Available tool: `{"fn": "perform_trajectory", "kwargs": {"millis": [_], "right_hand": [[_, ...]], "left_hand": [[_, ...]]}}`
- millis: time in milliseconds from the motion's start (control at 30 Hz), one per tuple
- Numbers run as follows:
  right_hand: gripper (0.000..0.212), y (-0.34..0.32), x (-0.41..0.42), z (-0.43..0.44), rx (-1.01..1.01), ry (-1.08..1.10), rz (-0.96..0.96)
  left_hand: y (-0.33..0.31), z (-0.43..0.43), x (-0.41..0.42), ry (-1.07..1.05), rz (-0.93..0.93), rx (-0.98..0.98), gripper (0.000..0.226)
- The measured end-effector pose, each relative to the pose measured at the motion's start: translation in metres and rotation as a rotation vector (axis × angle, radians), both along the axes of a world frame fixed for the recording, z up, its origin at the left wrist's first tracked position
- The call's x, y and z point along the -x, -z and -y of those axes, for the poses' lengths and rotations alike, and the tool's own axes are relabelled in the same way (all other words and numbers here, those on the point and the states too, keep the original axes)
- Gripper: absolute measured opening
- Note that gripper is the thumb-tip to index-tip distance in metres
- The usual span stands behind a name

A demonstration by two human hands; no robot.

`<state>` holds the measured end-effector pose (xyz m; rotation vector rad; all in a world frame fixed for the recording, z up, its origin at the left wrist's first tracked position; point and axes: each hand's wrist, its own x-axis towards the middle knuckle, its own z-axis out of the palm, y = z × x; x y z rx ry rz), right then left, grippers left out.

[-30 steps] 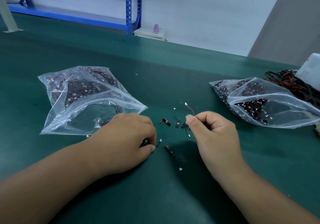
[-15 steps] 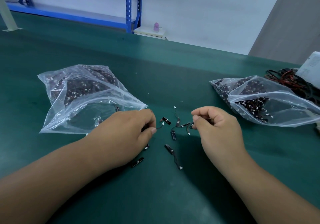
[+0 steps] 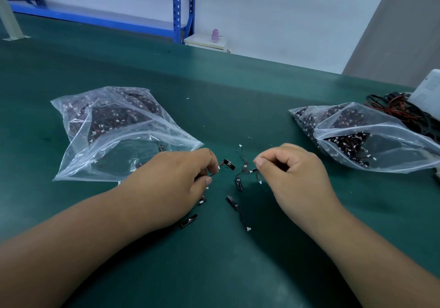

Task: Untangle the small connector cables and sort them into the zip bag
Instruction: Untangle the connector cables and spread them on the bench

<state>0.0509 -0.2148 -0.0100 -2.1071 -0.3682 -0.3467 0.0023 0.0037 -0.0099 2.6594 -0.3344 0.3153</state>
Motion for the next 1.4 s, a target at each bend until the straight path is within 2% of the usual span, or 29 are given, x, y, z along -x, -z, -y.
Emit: {"fn": "perform_trajectory", "kwargs": {"millis": [100, 167, 267, 433, 567, 667, 767, 833, 1000, 1200, 1400], "right_hand": [[0.018, 0.002, -0.002, 0.001, -0.028, -0.02, -0.038], [0.025, 0.004, -0.003, 0.001, -0.059, -0.016, -0.069], [0.03, 0.007, -0.005, 0.002, -0.019, -0.002, -0.072], [0.023, 0.007, -0.001, 0.004, 0.261, 0.043, 0.07], [0.015, 0.001, 0.002, 0.003, 0.331, 0.043, 0.127], [0.01, -0.007, 0.014, -0.006, 0.42, -0.076, 0.01], [0.028, -0.009, 0.026, -0.013, 0.715, -0.062, -0.111], [0.032, -0.01, 0.03, -0.015, 0.808, -0.017, -0.145], [0.02, -0.013, 0.029, -0.013, 0.791, -0.077, -0.256], [0.016, -0.024, 0.016, 0.001, 0.842, -0.04, -0.241], [0.011, -0.04, -0.005, 0.017, 0.51, 0.055, -0.199]], "left_hand": [[0.0, 0.0, 0.0, 0.005, -0.007, 0.004, 0.015], [-0.001, -0.001, 0.0, 0.007, -0.01, 0.004, 0.016], [-0.001, -0.001, 0.0, 0.011, -0.014, 0.004, 0.016], [-0.001, -0.001, 0.0, 0.015, -0.024, 0.002, 0.017], [0.0, -0.001, -0.001, 0.016, -0.032, 0.007, 0.018], [0.0, -0.001, -0.001, 0.013, -0.028, 0.015, 0.018], [0.0, -0.002, -0.001, 0.01, -0.022, 0.026, 0.016], [-0.001, -0.002, 0.001, 0.024, -0.031, 0.031, 0.017], [-0.003, -0.001, 0.004, 0.069, -0.037, -0.01, 0.029], [-0.004, -0.001, 0.003, 0.071, -0.019, 0.012, 0.027], [-0.006, 0.001, 0.004, 0.097, 0.01, 0.06, 0.023]]}}
